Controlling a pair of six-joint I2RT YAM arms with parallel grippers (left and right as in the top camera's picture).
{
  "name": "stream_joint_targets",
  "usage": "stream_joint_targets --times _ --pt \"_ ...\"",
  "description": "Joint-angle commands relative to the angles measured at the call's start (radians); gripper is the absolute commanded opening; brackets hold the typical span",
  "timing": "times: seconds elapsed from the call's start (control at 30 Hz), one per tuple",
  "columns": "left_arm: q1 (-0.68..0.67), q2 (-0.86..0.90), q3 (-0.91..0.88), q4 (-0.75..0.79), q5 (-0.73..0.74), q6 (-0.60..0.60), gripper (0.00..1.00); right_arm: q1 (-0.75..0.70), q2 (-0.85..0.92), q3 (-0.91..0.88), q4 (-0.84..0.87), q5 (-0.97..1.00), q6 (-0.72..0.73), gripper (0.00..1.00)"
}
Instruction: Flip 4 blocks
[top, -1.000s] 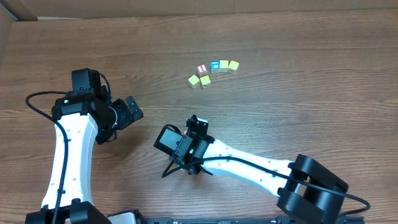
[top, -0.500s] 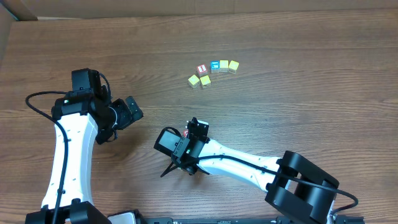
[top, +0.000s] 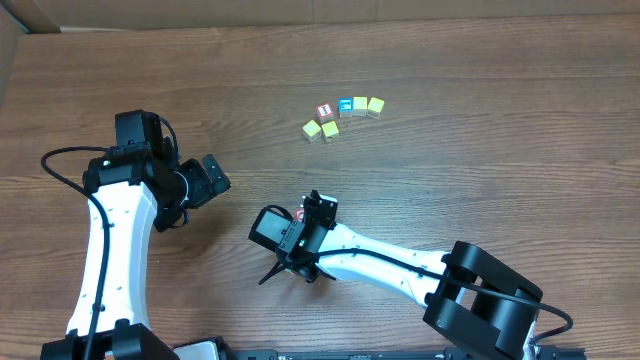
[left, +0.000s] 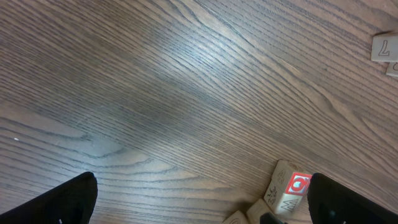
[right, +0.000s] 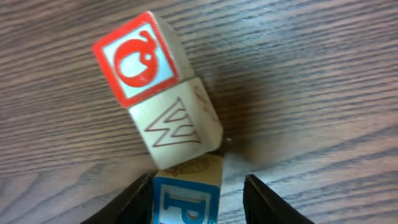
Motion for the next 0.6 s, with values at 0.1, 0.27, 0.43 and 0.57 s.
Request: stream_joint_targets --times 0.1,0.27,0.43,0.57 --pt "0.003 0.004 -0.005 0.004 -0.003 0.001 1.0 -0.005 0.015 -0.002 -0.005 0.008 -0.038 0.48" --pt "0.003 0.003 -0.005 0.004 -0.003 0.001 1.0 -0.006 0.015 -0.002 -0.003 0.008 -0.067 0.48" --pt "0.003 0.003 -0.005 0.004 -0.003 0.001 1.0 -0.013 0.005 0.005 -0.01 -0.031 -0.109 0.49" --pt "0.003 0.004 -0.005 0.004 -0.003 0.001 1.0 -0.015 0.003 0.005 -0.007 -0.062 -0.109 0.5"
